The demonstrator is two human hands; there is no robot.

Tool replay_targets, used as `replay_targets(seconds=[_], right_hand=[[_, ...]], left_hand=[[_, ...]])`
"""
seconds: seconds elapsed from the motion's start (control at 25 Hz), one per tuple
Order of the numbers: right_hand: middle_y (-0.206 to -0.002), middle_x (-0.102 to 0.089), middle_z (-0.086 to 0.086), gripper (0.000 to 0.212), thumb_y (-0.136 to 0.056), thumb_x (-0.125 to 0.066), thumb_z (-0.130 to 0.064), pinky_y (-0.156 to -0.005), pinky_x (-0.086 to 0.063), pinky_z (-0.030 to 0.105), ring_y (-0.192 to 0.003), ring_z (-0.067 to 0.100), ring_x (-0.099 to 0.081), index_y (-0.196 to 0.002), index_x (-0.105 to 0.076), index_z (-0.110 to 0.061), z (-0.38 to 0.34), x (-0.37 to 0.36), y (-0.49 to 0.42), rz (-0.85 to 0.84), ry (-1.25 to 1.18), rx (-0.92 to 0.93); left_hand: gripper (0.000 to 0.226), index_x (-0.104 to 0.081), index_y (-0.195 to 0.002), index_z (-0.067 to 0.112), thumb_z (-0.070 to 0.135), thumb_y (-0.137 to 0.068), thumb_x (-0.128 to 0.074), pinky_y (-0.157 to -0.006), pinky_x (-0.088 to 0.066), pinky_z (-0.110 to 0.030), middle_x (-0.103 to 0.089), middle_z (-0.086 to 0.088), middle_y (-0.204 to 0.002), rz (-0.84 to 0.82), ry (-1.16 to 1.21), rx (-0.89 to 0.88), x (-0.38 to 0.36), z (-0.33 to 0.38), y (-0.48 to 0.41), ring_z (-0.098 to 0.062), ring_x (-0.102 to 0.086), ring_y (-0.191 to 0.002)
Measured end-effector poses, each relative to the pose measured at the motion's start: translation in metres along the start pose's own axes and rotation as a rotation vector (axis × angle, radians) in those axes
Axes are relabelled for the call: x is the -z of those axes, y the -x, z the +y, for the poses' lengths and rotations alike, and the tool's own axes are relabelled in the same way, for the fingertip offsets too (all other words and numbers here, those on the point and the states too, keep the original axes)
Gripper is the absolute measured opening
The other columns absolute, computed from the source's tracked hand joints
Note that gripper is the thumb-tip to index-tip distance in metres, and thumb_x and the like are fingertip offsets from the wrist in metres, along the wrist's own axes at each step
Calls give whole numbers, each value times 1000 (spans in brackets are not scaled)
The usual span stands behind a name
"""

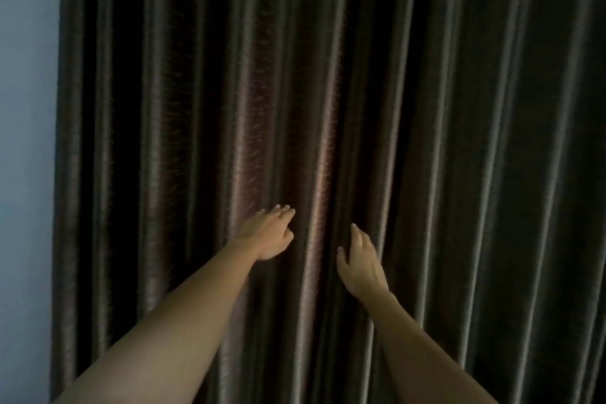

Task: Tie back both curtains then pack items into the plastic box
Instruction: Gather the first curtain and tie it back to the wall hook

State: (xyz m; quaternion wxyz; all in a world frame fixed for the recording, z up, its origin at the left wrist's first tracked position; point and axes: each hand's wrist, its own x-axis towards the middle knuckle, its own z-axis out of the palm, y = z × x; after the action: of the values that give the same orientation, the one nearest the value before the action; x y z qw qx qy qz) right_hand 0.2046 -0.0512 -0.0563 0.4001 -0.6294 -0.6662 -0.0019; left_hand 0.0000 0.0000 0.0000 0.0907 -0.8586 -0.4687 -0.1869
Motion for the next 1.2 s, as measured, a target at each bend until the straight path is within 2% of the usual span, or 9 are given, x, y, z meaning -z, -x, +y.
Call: replay_targets(seconds=[0.08, 0.28, 0.52, 0.64, 0.72, 0.84, 0.92, 1.04, 1.2], right_hand=[[-158, -17, 6, 63, -97, -43, -29, -117, -23, 36, -144, 21, -19, -150, -12, -12, 20, 6, -3, 82, -58, -82], [-158, -11, 7, 63, -98, -42, -30, -115, -20, 34, -145, 23, -16, -150, -11, -13, 66, 12, -44, 120, -85, -121], [-160, 2, 1, 63, -98, -38, -41, -112, -19, 28, -144, 19, -18, -150, -12, -17, 102, 20, -139, 218, -182, -42], [-160, 6, -5, 66, -96, -28, -53, -114, -18, 30, -144, 13, -17, -151, -6, -24, 110, 28, -190, 169, -362, 76], [-159, -12, -6, 66, -94, -20, -60, -118, -18, 36, -144, 13, -19, -151, -7, -29, 111, 24, -224, 103, -426, 203], [-146, -39, -5, 69, -88, -9, -66, -110, -27, 39, -132, 21, -37, -147, -23, -34, 98, -2, -257, 128, -242, 389], [-149, -29, -1, 70, -85, -9, -72, -113, -22, 36, -138, 19, -25, -145, -25, -40, 80, -24, -269, 122, -270, 512], [-160, 1, 0, 73, -78, -13, -81, -117, -8, 32, -144, 3, 11, -144, -10, -51, 36, -60, -287, 31, -432, 626], [-161, 3, -2, 80, -72, -19, -86, -117, -8, 36, -145, 8, 10, -143, 0, -55, -46, -102, -295, -75, -497, 743]], left_hand=[[54, -10, -150, 17, 28, -99, -27, -117, -8, -35, -6, -1, -159, 57, 1, -80, -5, 3, -21, -15, -4, -146], [54, -13, -149, 18, 29, -99, -29, -117, -5, -36, -3, -2, -159, 183, -7, -230, -6, 48, -94, -15, 2, -146], [51, -16, -148, 25, 32, -99, -27, -117, 0, -41, 4, -2, -159, 365, -117, -283, 12, 96, -201, -18, 8, -146], [48, -19, -147, 33, 41, -99, -23, -115, 5, -46, 10, -2, -159, 483, -350, -280, 30, 118, -265, -22, 13, -145], [48, -38, -140, 29, 46, -97, -24, -113, 7, -54, 11, -2, -158, 542, -525, -188, 43, 123, -299, -24, 15, -144], [38, -56, -123, 20, 39, -91, -47, -109, 7, -61, 12, -7, -158, 644, -820, 64, 65, 106, -325, -30, 18, -143], [35, -57, -118, 18, 27, -84, -57, -108, 5, -65, 15, -8, -158, 726, -907, 162, 77, 79, -323, -33, 17, -143], [56, -39, -140, 24, 26, -86, -54, -102, -3, -74, 16, -8, -157, 849, -889, 273, 99, 27, -300, -39, 13, -143], [70, -17, -148, 25, 26, -89, -53, -104, -14, -71, 15, -12, -157, 872, -833, 423, 135, -53, -262, -41, 9, -143]])
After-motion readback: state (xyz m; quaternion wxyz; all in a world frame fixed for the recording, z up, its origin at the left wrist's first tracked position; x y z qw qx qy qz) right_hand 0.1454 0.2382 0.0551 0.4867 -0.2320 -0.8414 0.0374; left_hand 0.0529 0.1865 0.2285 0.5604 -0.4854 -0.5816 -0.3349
